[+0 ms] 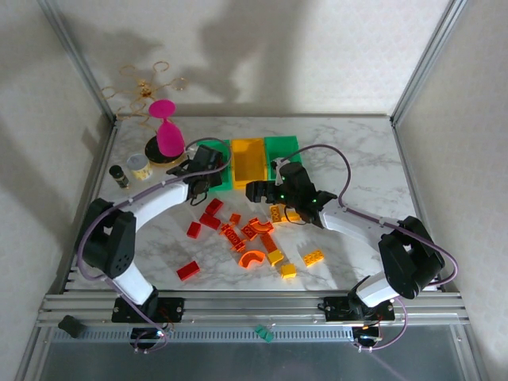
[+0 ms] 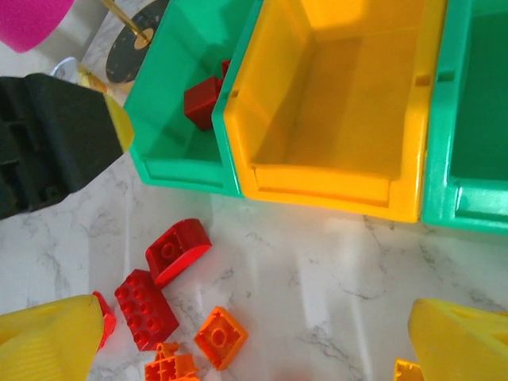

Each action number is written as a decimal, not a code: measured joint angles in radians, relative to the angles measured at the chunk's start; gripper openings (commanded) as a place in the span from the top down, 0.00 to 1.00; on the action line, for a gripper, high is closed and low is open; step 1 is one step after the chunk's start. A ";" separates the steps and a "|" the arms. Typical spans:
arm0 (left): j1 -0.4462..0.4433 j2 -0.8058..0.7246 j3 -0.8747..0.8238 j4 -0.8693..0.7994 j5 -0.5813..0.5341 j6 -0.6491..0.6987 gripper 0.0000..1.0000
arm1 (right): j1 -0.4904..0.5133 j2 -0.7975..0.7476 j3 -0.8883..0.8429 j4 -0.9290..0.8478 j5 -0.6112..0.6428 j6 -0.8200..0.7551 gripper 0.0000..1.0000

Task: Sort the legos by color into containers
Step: Pick up the lego from the center of the table.

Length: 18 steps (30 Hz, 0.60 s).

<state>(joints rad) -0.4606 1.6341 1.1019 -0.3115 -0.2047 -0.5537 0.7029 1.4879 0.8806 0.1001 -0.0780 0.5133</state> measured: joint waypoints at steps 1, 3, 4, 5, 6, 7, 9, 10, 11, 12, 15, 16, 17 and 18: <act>-0.006 -0.016 -0.019 0.000 0.003 -0.001 0.49 | 0.002 0.000 -0.005 -0.001 -0.005 0.004 0.01; -0.022 -0.050 -0.056 0.000 0.016 0.000 0.48 | 0.012 0.000 -0.016 -0.004 -0.007 0.013 0.01; -0.029 -0.061 -0.069 0.000 0.024 0.000 0.47 | 0.018 0.000 -0.024 -0.003 -0.011 0.021 0.01; -0.038 -0.071 -0.081 -0.002 0.033 0.000 0.46 | 0.026 0.000 -0.034 0.001 -0.014 0.028 0.01; -0.046 -0.076 -0.089 -0.005 0.041 0.001 0.46 | 0.033 0.000 -0.047 0.006 -0.022 0.036 0.01; -0.053 -0.079 -0.094 -0.005 0.048 0.002 0.45 | 0.040 0.000 -0.059 0.012 -0.024 0.046 0.01; -0.067 -0.080 -0.106 -0.005 0.059 0.008 0.43 | 0.053 0.000 -0.087 0.020 -0.031 0.064 0.01; -0.071 -0.080 -0.113 -0.005 0.064 0.013 0.43 | 0.059 0.000 -0.097 0.024 -0.032 0.072 0.01; -0.076 -0.079 -0.120 -0.008 0.070 0.019 0.42 | 0.064 0.000 -0.108 0.028 -0.031 0.079 0.01; -0.076 -0.077 -0.122 -0.011 0.075 0.024 0.41 | 0.069 -0.001 -0.117 0.035 -0.031 0.086 0.01; -0.080 -0.051 -0.122 -0.015 0.079 0.036 0.40 | 0.074 0.000 -0.125 0.040 -0.031 0.106 0.01; -0.080 -0.037 -0.122 -0.016 0.079 0.039 0.40 | 0.074 0.000 -0.125 0.045 -0.030 0.110 0.01; -0.080 -0.024 -0.122 -0.015 0.079 0.046 0.39 | 0.074 -0.001 -0.125 0.050 -0.029 0.113 0.01; -0.080 -0.012 -0.122 -0.015 0.079 0.051 0.39 | 0.074 -0.002 -0.127 0.058 -0.028 0.113 0.01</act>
<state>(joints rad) -0.5407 1.6218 0.9794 -0.3264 -0.1261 -0.5022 0.7769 1.4864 0.7540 0.1577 -0.1059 0.6266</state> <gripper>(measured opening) 0.605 0.986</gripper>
